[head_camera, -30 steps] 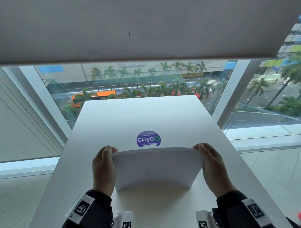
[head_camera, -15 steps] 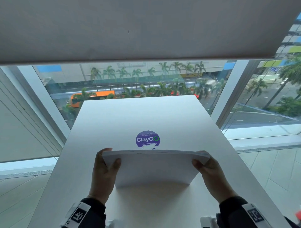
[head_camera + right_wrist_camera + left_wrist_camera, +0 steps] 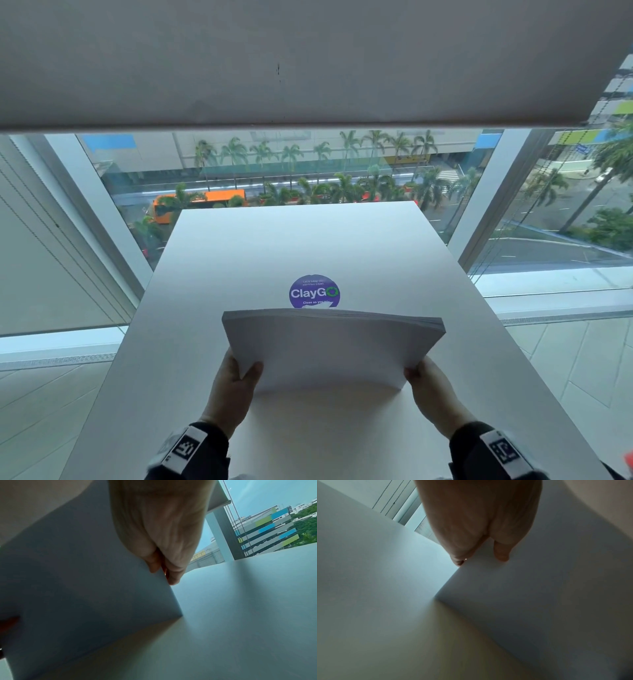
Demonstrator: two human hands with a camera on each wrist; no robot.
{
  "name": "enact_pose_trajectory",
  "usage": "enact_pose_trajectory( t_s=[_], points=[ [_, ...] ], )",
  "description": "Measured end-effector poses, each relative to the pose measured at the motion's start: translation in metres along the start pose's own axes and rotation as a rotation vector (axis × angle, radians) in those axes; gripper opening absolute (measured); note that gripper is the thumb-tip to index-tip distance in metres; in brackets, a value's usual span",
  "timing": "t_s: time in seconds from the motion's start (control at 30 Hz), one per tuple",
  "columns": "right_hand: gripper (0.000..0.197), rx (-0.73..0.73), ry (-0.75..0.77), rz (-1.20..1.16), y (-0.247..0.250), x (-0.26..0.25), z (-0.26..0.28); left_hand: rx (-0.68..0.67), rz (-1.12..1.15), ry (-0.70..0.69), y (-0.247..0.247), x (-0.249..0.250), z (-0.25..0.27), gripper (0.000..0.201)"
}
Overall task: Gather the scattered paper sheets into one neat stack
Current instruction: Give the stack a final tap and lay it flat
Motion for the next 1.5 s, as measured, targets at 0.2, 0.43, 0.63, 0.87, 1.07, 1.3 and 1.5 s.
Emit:
enact_pose_trajectory(
  t_s=[0.2, 0.43, 0.63, 0.87, 1.07, 1.3, 1.5],
  points=[
    [0.026, -0.025, -0.037, 0.195, -0.011, 0.018, -0.007, 0.008, -0.211, 0.062, -0.003, -0.034, 0.0, 0.041],
    [0.019, -0.065, -0.074, 0.289, -0.019, 0.028, -0.009, 0.003, -0.29, 0.098, -0.004, -0.043, -0.001, 0.038],
    [0.021, 0.015, -0.146, 0.052, -0.018, 0.037, -0.012, -0.019, -0.16, 0.119, -0.006, -0.041, -0.002, 0.044],
    [0.038, 0.012, -0.137, -0.061, -0.018, 0.016, -0.029, -0.081, -0.045, 0.184, -0.014, -0.025, -0.02, 0.028],
    [0.029, -0.07, -0.2, -0.094, -0.027, -0.01, -0.054, -0.099, -0.124, 0.273, -0.017, -0.011, -0.047, 0.056],
    [0.051, -0.151, -0.275, -0.081, -0.046, -0.024, -0.085, -0.149, -0.194, 0.391, -0.026, -0.014, -0.082, 0.068],
    [0.043, -0.167, -0.323, -0.081, -0.056, -0.029, -0.104, -0.077, -0.349, 0.43, -0.029, -0.027, -0.106, 0.07]
  ],
)
Point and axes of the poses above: each hand's wrist, its own z-axis away from the middle knuckle, its own y-axis out of the back of the hand, x = y × z, the point moved 7 cm from there along -z, towards the middle knuckle, and after that the axes turned 9 degrees about x, right-handed, at the moved point
